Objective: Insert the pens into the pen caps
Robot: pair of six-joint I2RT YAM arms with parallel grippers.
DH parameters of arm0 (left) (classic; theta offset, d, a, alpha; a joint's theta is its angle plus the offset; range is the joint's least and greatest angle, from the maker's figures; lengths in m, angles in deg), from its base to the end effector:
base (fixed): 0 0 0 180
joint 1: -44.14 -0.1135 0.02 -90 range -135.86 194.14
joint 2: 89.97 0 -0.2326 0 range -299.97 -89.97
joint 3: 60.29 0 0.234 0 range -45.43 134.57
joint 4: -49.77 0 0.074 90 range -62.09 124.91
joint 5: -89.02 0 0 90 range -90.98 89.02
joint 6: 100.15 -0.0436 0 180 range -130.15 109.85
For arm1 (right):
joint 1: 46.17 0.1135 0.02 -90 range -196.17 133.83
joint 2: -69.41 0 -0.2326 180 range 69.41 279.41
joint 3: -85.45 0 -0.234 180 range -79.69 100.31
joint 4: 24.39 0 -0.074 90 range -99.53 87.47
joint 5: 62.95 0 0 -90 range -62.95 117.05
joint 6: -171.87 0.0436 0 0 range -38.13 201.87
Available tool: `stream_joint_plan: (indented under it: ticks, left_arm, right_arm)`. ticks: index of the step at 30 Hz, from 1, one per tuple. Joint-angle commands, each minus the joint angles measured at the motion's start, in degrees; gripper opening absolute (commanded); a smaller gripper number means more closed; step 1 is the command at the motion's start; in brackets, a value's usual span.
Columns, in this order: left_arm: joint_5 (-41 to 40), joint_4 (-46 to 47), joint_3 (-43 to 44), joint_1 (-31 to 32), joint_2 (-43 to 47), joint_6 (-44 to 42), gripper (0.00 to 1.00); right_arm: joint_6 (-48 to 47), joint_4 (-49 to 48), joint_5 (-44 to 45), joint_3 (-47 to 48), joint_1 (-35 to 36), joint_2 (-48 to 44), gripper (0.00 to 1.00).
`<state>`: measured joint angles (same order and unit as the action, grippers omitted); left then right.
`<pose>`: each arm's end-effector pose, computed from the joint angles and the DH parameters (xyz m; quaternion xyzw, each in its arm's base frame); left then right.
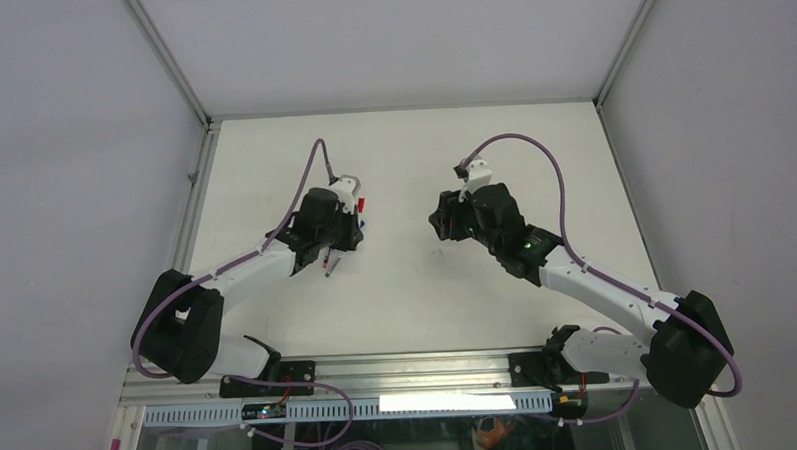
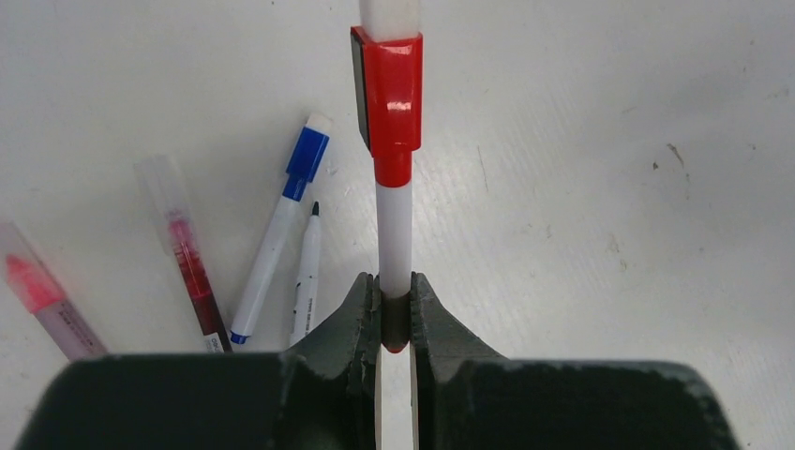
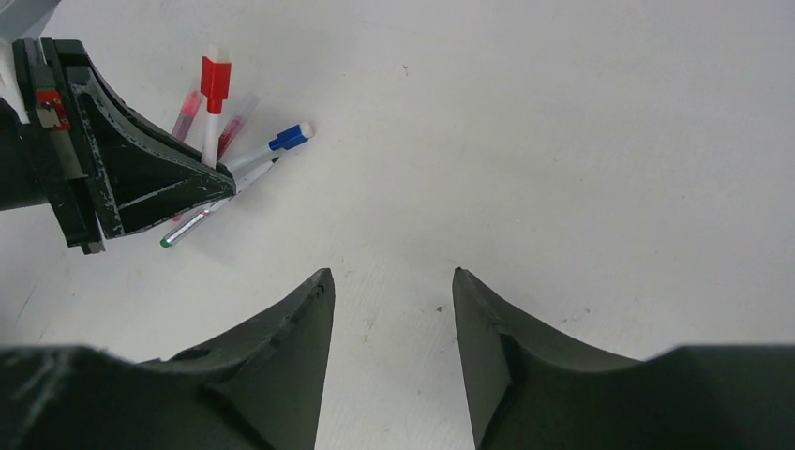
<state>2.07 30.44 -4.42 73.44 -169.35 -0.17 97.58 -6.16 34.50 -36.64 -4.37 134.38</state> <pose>0.2412 -0.1380 0.1689 0.1642 0.9014 -0.1574 0.3684 0.1975 0.1690 0.2454 -0.1564 0.8291 0.2088 0.4946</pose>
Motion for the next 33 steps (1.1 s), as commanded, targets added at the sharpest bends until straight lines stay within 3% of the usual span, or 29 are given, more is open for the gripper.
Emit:
stream_joint_plan:
  ticks: [1,22,27,33]
  left_arm:
    - [-3.44,-2.47,0.18,1.55,0.72,1.69,0.0]
    - [-6.47,-7.64,3.53,5.21,-8.02,6.58,0.0]
    - [-6.39,-7.74,3.86,5.81,-8.78,6.89,0.05]
    - [-6.33,-8.14,4.29,6.21,-8.82,6.99,0.18]
  right_arm:
    - [1.91,-1.01,-1.04,2.05,-0.31,-0.17,0.52]
    - [1.42,2.6,1.42,0.04,-0.32,-2.27,0.52]
    - [0.98,2.68,1.61,0.0,-0.48,-1.33,0.53]
    - [0.99,3.01,1.52,0.13,-0.82,-0.45,0.53]
